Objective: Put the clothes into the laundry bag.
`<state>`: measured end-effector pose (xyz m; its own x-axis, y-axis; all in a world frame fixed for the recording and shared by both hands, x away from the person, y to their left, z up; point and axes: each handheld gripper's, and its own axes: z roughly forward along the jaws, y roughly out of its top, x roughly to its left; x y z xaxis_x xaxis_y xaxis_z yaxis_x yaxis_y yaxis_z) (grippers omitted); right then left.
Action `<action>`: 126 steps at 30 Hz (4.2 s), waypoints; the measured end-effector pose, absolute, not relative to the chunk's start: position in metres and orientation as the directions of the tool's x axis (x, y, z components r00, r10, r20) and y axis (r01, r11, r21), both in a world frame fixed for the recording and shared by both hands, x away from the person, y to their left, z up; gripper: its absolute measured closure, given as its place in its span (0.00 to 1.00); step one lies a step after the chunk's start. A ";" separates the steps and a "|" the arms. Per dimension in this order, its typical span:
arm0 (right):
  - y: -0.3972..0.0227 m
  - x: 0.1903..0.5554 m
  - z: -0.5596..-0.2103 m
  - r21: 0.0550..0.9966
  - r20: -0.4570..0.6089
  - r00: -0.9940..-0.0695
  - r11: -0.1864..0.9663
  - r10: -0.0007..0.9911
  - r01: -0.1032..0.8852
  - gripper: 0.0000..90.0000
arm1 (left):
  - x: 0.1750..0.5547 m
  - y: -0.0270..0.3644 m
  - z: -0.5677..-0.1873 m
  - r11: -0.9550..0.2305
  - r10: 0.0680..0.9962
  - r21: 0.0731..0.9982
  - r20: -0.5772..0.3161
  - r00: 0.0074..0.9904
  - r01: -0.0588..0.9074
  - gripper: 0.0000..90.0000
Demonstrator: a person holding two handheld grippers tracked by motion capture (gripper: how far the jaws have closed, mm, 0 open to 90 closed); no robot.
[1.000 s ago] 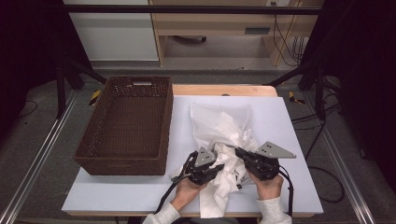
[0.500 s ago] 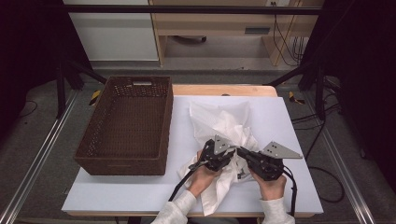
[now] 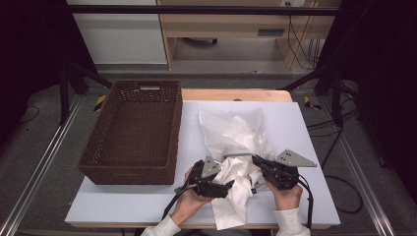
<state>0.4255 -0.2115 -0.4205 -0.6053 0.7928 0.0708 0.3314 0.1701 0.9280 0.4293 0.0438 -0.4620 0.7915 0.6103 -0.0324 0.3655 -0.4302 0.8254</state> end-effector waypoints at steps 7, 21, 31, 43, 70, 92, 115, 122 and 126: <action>-0.207 0.427 -0.425 0.923 0.054 -0.612 0.195 0.789 0.332 0.99 | 0.439 0.022 -0.485 -0.418 0.615 0.805 -0.089 0.784 0.420 0.48; -0.212 0.422 -0.415 0.943 0.078 -0.612 0.142 0.787 0.302 0.99 | 0.446 -0.021 -0.443 -0.405 0.558 0.872 -0.004 0.830 0.276 0.84; -0.216 0.422 -0.414 0.943 0.103 -0.616 0.121 0.781 0.311 0.99 | 0.479 -0.039 -0.467 -0.382 0.644 0.866 0.000 0.765 0.322 0.83; -0.216 0.424 -0.419 0.936 0.077 -0.603 0.151 0.794 0.317 0.99 | 0.442 0.021 -0.440 -0.380 0.630 0.885 0.035 0.776 0.269 0.34; -0.219 0.424 -0.419 0.931 0.073 -0.600 0.161 0.797 0.327 0.99 | 0.474 -0.033 -0.456 -0.388 0.639 0.872 0.022 0.769 0.298 0.62; -0.217 0.426 -0.422 0.926 0.069 -0.603 0.174 0.795 0.335 0.99 | 0.439 0.054 -0.468 -0.452 0.622 0.830 0.029 0.783 0.328 0.92; -0.223 0.424 -0.420 0.931 0.110 -0.608 0.132 0.787 0.340 0.99 | 0.469 -0.050 -0.460 -0.323 0.637 0.910 0.006 0.771 0.260 0.91; -0.225 0.425 -0.423 0.928 0.092 -0.596 0.147 0.798 0.341 0.99 | 0.440 -0.028 -0.447 -0.411 0.529 0.886 0.041 0.847 0.215 0.43; -0.225 0.425 -0.423 0.928 0.089 -0.594 0.150 0.799 0.342 0.99 | 0.428 -0.001 -0.437 -0.412 0.511 0.887 0.034 0.859 0.210 0.35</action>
